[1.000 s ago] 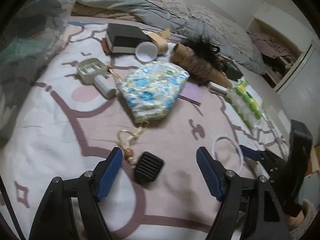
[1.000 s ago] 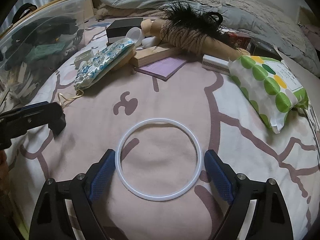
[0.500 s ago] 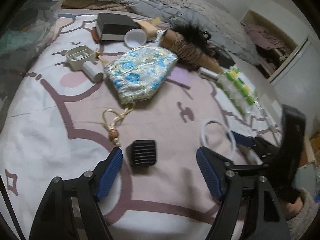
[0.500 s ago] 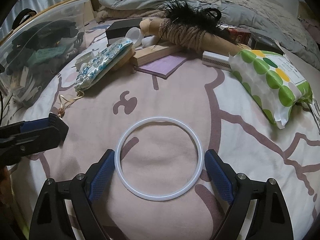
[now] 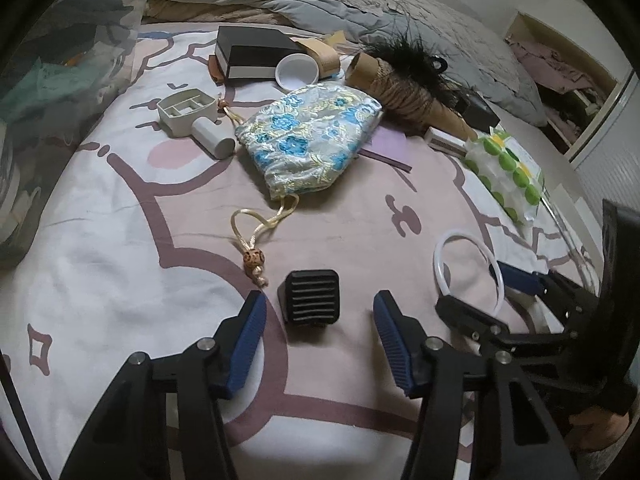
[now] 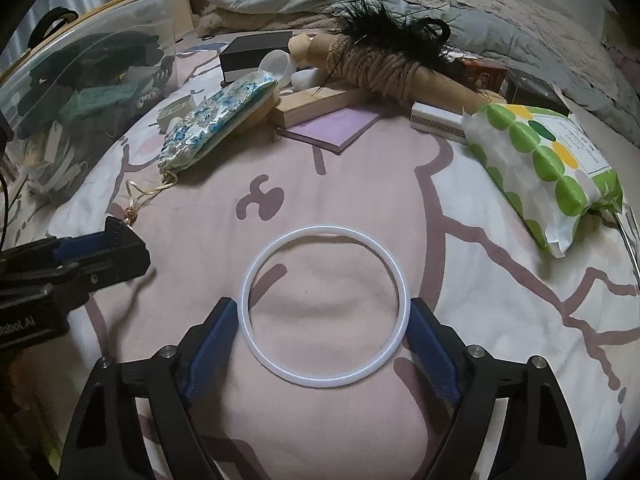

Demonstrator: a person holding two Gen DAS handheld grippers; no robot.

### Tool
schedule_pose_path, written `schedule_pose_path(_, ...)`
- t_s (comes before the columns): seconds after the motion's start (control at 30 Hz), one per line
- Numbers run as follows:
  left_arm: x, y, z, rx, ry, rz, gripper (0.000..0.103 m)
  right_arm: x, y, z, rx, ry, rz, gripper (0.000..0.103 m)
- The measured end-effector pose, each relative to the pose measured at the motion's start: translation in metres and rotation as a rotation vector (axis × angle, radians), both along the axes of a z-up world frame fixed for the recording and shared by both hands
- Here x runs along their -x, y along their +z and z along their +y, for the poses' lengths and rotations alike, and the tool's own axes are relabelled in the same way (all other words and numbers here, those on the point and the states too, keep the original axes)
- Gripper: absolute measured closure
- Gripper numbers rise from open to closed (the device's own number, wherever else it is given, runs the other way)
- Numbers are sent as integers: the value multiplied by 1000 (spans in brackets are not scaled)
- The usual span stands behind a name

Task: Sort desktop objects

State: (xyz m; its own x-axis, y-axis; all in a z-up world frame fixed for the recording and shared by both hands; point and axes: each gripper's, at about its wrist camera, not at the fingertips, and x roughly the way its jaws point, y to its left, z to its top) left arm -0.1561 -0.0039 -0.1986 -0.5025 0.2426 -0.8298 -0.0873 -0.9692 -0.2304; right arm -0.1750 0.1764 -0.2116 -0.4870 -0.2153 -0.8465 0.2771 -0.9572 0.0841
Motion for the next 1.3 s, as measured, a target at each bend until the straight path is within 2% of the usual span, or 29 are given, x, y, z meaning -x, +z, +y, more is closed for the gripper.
schedule_pose_path(0.1, -2, 0, 4, 72, -16, -2, 52, 1, 2, 5, 36, -5, -11, 18)
schedule_pose_path(0.2, -3, 0, 3, 124, -18, -8, 52, -1, 3, 10, 70, -5, -26, 18)
schedule_pose_path(0.4, -3, -1, -4, 160, 3, -26, 52, 1, 3, 13, 81, -22, -27, 18)
schedule_pose_path(0.6, -4, -2, -6, 205, 20, -41, 52, 6, 1, 6, 49, -6, -13, 18)
schedule_pose_path(0.8, -5, 0, -7, 171, 26, -33, 52, 5, -1, -6, -30, 35, 24, 18)
schedule_pose_path(0.97, -1, 3, -6, 143, 26, -22, 52, 9, -1, -1, -5, 28, 9, 18)
schedule_pose_path(1.17, 0, 4, -4, 116, 12, -12, 52, 8, 0, -5, -31, 28, 16, 18)
schedule_pose_path(1.2, 0, 4, -3, 109, 6, -8, 53, 7, 0, -4, -29, 27, 15, 18)
schedule_pose_path(1.23, 0, 5, -2, 102, 0, -6, 60, 7, 0, -4, -26, 26, 14, 18)
schedule_pose_path(1.3, 1, 5, 0, 96, -11, -5, 66, 6, 1, -3, -24, 25, 12, 18)
